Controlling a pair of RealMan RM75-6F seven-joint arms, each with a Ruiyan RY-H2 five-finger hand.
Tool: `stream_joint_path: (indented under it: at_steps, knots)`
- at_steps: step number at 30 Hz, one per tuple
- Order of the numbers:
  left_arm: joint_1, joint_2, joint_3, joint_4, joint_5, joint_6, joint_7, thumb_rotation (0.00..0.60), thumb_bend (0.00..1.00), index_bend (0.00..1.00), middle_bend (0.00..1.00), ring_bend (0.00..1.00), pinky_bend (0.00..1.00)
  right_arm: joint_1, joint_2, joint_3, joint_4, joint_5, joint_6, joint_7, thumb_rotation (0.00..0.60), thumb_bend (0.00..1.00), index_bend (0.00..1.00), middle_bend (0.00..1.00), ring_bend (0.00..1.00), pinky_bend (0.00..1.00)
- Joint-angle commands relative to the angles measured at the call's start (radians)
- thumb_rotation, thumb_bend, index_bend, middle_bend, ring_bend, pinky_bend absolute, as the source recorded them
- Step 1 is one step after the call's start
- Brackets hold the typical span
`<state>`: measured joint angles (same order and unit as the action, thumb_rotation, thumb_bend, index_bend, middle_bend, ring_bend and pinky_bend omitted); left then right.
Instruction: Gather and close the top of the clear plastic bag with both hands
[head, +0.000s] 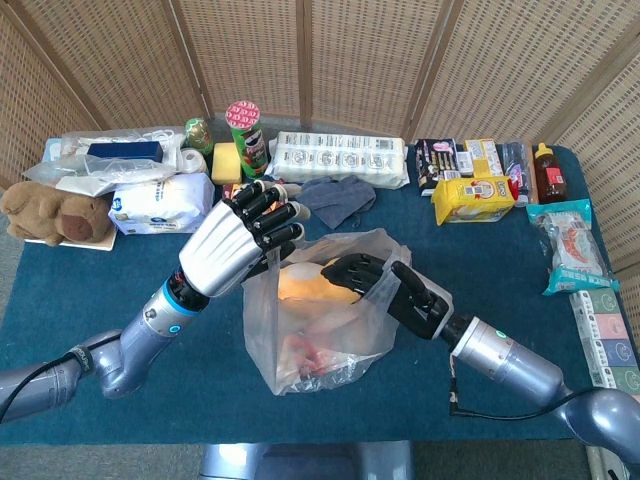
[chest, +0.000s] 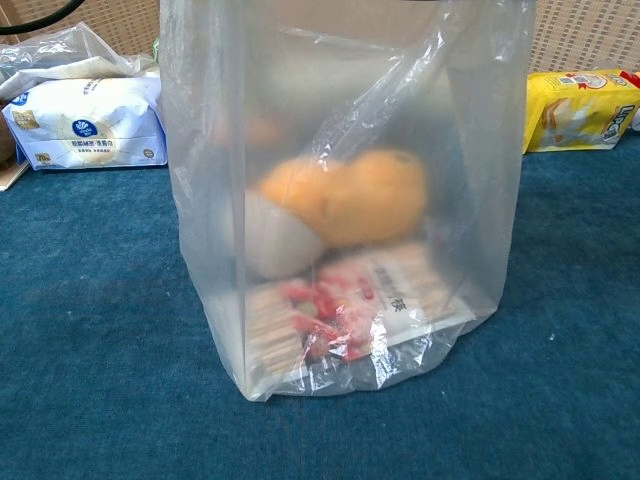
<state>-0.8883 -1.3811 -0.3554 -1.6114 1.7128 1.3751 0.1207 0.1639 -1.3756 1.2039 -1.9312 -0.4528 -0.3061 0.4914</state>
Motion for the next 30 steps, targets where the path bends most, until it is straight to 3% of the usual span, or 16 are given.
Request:
stream_joint_path:
  at_steps: [1, 18, 30]
  knots:
    - [-0.004, 0.0, 0.0, -0.005, -0.002, 0.0, 0.007, 0.6, 0.22, 0.51, 0.41, 0.26, 0.34, 0.009, -0.001, -0.006, 0.006, -0.001, 0.004, -0.005, 0.22, 0.17, 0.26, 0.23, 0.13, 0.02]
    - [-0.028, -0.003, 0.007, -0.019, -0.013, -0.016, 0.038, 0.6, 0.2, 0.43, 0.38, 0.22, 0.3, 0.056, 0.007, -0.039, 0.033, -0.003, 0.005, -0.018, 0.136, 0.16, 0.21, 0.16, 0.07, 0.0]
    - [-0.054, -0.014, -0.003, -0.017, -0.031, -0.035, 0.057, 0.6, 0.2, 0.43, 0.38, 0.22, 0.3, 0.106, -0.009, -0.062, 0.032, 0.0, 0.03, -0.015, 0.135, 0.16, 0.21, 0.17, 0.07, 0.0]
